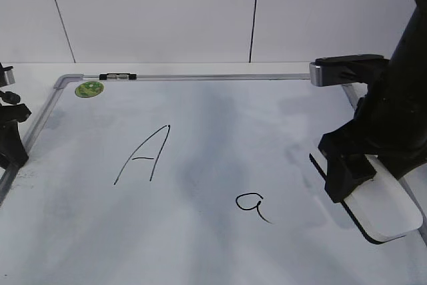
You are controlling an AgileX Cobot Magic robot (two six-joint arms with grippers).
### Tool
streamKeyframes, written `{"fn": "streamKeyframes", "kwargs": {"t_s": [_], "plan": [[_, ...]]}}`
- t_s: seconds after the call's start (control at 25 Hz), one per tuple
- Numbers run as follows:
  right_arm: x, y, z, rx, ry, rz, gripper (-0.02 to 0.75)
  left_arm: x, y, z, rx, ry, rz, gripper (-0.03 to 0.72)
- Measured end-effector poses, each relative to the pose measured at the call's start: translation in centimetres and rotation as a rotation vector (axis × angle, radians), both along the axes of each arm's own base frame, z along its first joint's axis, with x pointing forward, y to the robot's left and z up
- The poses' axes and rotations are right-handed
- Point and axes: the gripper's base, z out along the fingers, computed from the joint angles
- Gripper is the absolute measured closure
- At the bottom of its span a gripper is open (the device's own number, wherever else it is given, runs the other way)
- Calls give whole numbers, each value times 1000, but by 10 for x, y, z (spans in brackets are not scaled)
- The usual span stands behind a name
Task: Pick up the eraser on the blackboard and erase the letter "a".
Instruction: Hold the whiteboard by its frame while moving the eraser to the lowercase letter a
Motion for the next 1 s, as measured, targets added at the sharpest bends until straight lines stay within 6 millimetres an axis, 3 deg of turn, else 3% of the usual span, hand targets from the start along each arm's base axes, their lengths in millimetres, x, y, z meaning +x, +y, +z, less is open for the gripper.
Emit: {"fn": "streamKeyframes", "kwargs": {"t_s": [0.8, 1.0], "plan": [[0, 0, 0, 1, -2, 0, 208, -2, 10, 1, -31, 18, 38, 505], [0, 0, 0, 1, -3, 0, 208, -2, 10, 1, -36, 18, 39, 546]]}}
